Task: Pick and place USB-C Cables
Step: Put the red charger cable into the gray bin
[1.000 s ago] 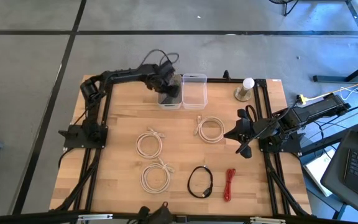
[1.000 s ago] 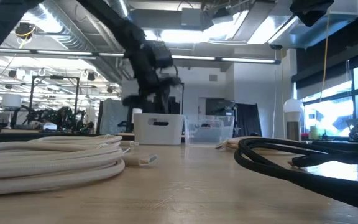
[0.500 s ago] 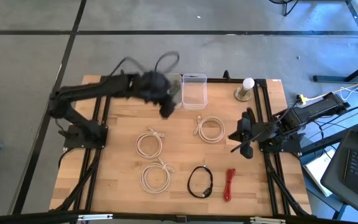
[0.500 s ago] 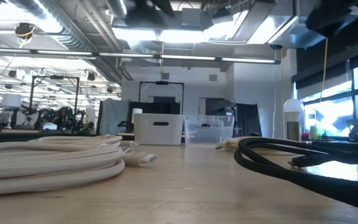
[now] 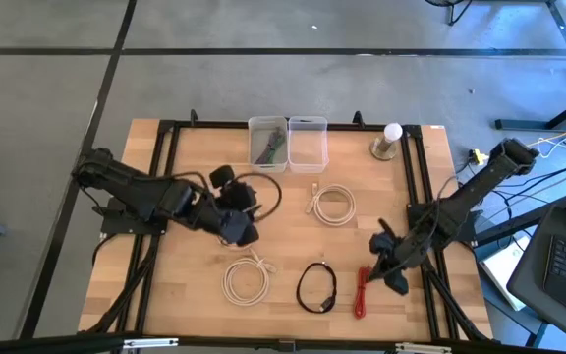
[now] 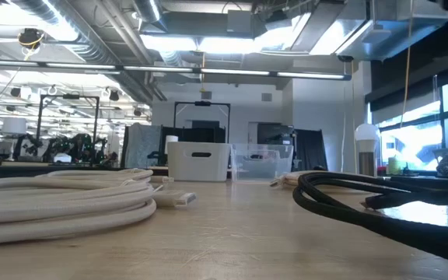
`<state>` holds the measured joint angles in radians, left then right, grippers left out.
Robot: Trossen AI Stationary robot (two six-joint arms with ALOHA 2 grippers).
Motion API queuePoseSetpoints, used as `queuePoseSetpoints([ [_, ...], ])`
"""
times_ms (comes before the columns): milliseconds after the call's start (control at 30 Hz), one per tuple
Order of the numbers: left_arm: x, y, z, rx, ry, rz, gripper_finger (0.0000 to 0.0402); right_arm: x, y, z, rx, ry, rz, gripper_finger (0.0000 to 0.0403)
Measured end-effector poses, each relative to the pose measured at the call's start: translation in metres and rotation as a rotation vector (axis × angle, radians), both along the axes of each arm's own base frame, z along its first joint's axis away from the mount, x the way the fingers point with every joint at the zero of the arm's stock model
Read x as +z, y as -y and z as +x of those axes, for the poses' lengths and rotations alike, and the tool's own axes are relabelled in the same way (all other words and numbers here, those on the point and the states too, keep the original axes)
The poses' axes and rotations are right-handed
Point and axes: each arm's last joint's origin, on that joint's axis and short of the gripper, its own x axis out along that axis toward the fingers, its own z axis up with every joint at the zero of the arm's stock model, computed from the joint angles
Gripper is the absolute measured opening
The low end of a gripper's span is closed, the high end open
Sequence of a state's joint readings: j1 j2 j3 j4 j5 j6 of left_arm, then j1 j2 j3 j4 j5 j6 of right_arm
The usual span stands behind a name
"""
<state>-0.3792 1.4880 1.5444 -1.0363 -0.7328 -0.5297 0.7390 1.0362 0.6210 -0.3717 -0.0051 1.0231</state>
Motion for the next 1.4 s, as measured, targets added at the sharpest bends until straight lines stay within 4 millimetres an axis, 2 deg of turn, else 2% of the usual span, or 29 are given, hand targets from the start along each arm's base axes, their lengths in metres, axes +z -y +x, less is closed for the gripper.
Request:
queuePoseSetpoints([
  [167, -0.003, 0.010, 0.000, -0.022, -0.006, 0.004, 0.0157, -0.010, -0.006, 0.007, 0.153, 0.086, -0.117, 0.0021],
  [267, -0.005, 0.011, 0.001, -0.012, -0.002, -0.003, 0.0157, -0.013, -0.007, 0.016, 0.225, 0.230, -0.262, 0.0021],
  [367, -0.005, 0.011, 0.001, 0.003, 0.009, -0.019, 0.0159, -0.013, -0.009, 0.025, 0.441, 0.364, -0.422, 0.0021],
  [467, -0.005, 0.010, 0.001, 0.006, 0.007, -0.018, 0.0158, -0.011, -0.013, 0.030, 0.684, 0.406, -0.571, 0.0021],
  [633, -0.005, 0.008, 0.002, 0.017, 0.003, -0.008, 0.0153, -0.010, -0.017, 0.038, 0.951, 0.283, -0.802, 0.0021],
  [833, -0.005, 0.007, 0.001, 0.032, 0.011, 0.013, 0.0148, -0.020, -0.020, 0.050, 1.206, 0.010, -1.086, 0.0023],
  [967, -0.005, 0.007, 0.001, 0.032, 0.008, 0.014, 0.0148, -0.030, -0.026, 0.057, 1.286, -0.094, -1.103, 0.0047],
  [1100, -0.005, 0.007, 0.001, 0.031, 0.007, 0.015, 0.0148, -0.035, -0.034, 0.066, 1.289, -0.118, -1.060, 0.0096],
  [1267, -0.005, 0.007, 0.001, 0.031, 0.006, 0.015, 0.0148, -0.027, -0.042, 0.074, 1.204, -0.090, -0.990, 0.0157],
  [1400, -0.005, 0.007, 0.001, 0.031, 0.006, 0.015, 0.0148, -0.019, -0.047, 0.077, 1.144, -0.081, -0.908, 0.0186],
])
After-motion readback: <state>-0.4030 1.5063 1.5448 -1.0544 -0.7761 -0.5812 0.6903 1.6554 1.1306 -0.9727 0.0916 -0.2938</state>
